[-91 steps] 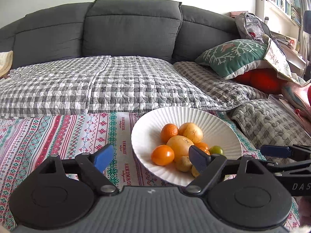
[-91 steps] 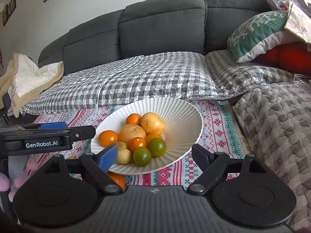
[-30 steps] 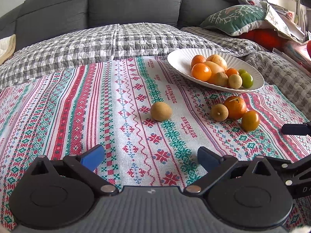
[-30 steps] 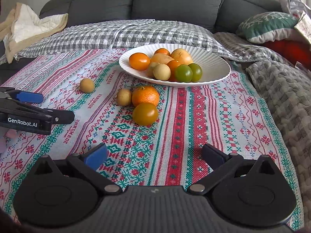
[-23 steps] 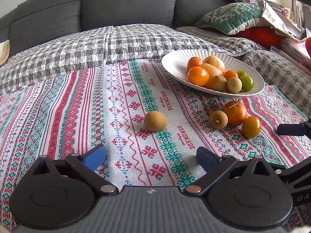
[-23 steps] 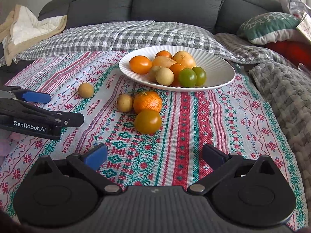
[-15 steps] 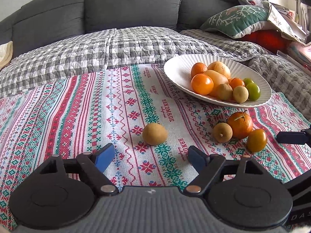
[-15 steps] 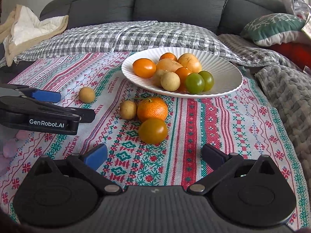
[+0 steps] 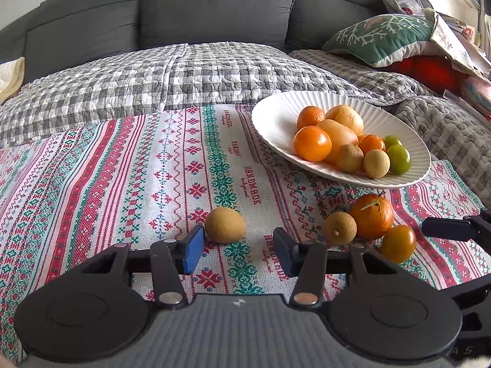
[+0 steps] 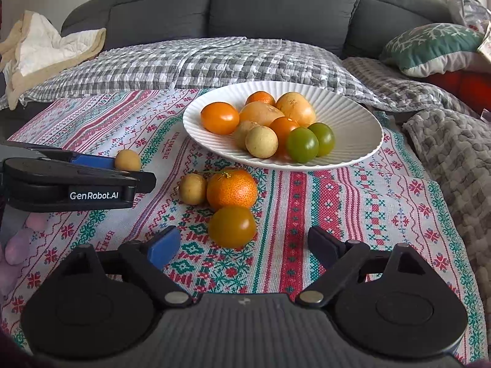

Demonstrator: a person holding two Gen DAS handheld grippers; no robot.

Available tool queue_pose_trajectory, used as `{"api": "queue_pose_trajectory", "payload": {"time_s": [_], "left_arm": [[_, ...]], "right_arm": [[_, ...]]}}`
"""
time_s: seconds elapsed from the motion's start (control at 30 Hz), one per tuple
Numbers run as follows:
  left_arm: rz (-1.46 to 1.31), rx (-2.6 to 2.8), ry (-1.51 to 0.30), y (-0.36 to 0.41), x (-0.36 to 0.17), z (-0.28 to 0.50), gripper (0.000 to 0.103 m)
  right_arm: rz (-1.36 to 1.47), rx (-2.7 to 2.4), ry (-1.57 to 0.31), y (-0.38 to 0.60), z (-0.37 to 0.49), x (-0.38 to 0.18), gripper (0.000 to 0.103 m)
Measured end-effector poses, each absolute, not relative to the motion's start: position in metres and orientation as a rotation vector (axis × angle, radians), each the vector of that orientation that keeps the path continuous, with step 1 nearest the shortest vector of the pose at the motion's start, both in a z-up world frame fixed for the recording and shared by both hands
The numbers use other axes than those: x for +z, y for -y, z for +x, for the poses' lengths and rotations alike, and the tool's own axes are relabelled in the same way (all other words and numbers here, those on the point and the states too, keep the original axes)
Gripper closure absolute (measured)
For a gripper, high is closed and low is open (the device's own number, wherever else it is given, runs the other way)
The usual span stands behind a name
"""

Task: Organize fruits
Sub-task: 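Grasp a brown kiwi with the left tool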

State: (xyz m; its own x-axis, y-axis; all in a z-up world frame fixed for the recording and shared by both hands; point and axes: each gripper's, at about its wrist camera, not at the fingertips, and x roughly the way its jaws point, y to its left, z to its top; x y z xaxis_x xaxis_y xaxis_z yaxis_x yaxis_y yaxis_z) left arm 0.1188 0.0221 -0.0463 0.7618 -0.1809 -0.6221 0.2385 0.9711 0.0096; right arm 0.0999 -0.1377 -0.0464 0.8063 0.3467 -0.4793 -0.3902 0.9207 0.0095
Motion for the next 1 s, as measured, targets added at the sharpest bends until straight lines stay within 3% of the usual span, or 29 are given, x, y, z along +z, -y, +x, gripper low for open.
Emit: {"api": "queue_pose_trajectory", "payload": {"time_s": [0.4, 0.7, 1.0], "left_arm": [[0.08, -0.203, -0.669, -0.024, -0.046, 0.121, 0.077], [0.076, -0.183, -0.675, -0.026, -0.045, 0.12, 0.085], [0.062, -0.185, -0.693, -0.023, -0.042, 0.118, 0.085]], "right_arm": [[-0.094, 0.39, -0.488, 0.141, 0.101, -0.045, 0.03], [-0.082, 0.393, -0.487, 0.145, 0.102, -0.043, 0.045], [-0.039, 0.424, -0.505, 0.149, 0.103, -0.039, 0.072]]}}
